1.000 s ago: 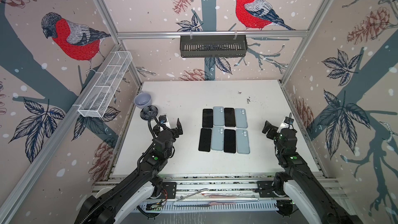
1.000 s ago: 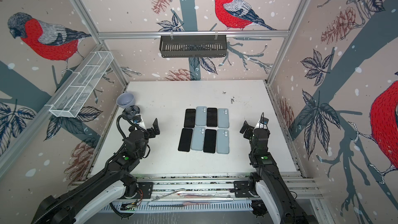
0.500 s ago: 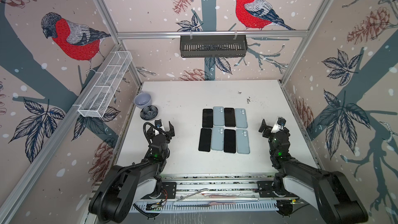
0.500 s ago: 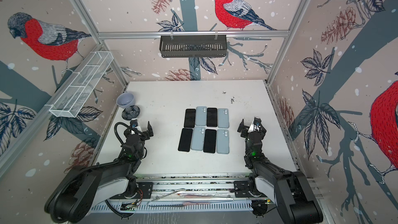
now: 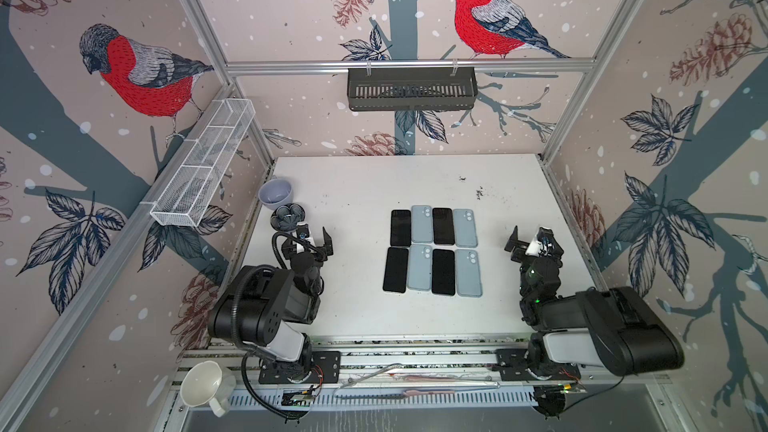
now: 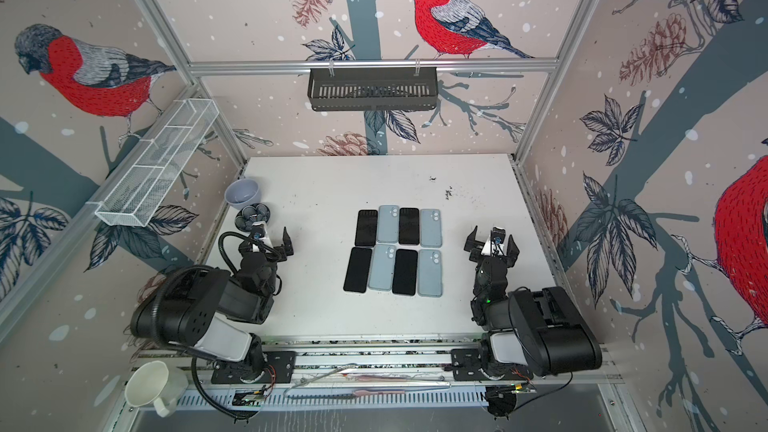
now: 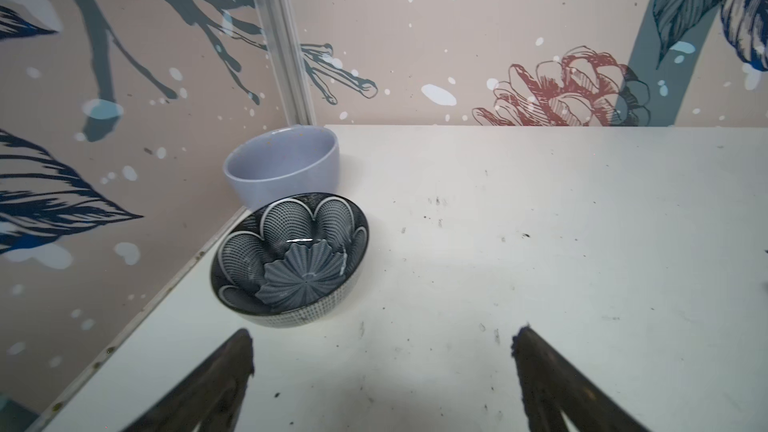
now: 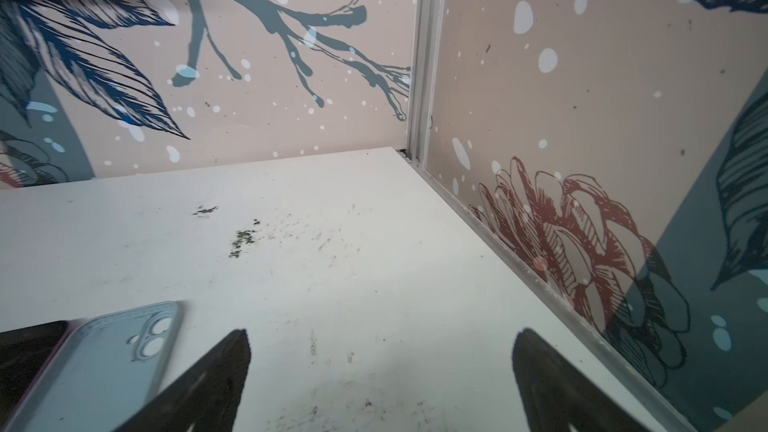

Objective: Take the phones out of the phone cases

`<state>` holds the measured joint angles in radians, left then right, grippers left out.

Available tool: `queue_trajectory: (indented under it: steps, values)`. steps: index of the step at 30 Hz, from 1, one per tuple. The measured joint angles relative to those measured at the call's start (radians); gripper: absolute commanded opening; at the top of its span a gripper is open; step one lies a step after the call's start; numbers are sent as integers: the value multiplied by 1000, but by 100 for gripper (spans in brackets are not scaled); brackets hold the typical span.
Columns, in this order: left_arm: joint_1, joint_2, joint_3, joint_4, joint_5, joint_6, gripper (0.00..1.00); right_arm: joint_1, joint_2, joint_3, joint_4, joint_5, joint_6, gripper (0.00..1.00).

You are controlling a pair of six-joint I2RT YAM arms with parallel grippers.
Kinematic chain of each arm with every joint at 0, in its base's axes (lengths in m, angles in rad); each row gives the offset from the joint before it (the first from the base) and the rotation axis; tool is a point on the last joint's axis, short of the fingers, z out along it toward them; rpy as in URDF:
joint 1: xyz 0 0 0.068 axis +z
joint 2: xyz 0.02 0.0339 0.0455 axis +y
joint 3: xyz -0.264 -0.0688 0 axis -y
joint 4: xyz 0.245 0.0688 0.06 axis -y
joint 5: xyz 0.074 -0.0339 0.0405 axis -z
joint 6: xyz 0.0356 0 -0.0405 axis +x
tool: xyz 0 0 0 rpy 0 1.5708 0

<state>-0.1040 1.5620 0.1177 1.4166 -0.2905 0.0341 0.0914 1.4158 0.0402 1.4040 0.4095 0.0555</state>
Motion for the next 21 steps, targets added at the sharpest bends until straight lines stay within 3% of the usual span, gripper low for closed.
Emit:
queue_trajectory:
  steps: [3,9,21]
  values:
    - [56,-9,89,-60,71,-13,96,-47,86,85,-22,-8,34,100]
    - [87,-6,111,-122,172,-35,97,-44,85,163,-129,-20,55,100]
    - [88,-6,111,-135,189,-38,97,-25,89,170,-170,-10,54,100]
